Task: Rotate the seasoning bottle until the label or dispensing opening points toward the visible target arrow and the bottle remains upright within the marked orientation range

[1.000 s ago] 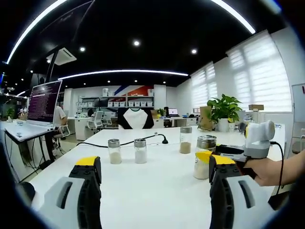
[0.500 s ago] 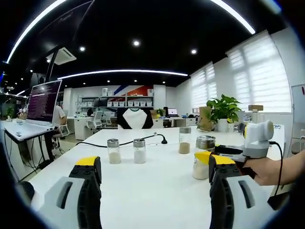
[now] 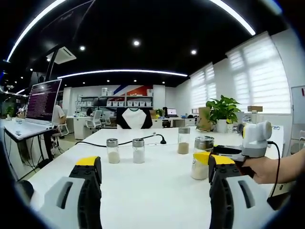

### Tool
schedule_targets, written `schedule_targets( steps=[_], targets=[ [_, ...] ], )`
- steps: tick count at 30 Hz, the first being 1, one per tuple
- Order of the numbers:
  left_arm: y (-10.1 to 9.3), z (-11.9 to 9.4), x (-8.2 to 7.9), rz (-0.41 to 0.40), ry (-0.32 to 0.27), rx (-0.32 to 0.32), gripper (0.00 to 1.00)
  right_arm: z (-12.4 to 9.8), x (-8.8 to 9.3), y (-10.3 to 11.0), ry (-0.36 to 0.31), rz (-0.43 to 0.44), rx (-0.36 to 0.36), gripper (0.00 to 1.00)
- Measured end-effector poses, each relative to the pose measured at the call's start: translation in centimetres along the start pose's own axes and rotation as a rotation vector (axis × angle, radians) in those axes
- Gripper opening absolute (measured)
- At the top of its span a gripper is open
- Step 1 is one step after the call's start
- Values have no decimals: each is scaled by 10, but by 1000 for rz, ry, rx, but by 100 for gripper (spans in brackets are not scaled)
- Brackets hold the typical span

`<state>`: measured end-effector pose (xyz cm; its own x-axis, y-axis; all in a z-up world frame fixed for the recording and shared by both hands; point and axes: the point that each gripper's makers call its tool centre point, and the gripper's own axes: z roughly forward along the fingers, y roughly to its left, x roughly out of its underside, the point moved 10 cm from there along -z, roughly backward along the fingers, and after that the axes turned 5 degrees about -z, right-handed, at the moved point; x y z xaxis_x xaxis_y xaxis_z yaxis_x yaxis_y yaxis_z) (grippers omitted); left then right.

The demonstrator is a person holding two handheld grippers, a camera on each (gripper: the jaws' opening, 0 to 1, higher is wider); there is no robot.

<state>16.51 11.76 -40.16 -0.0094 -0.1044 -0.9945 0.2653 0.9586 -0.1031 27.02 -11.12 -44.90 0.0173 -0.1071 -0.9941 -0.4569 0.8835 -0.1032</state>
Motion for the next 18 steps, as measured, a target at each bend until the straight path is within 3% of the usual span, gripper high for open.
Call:
schedule_targets(
  steps=[18],
  targets=[
    [-4, 1, 1, -18, -1, 30, 98, -1, 2, -9, -17, 6, -124, 37]
  ],
)
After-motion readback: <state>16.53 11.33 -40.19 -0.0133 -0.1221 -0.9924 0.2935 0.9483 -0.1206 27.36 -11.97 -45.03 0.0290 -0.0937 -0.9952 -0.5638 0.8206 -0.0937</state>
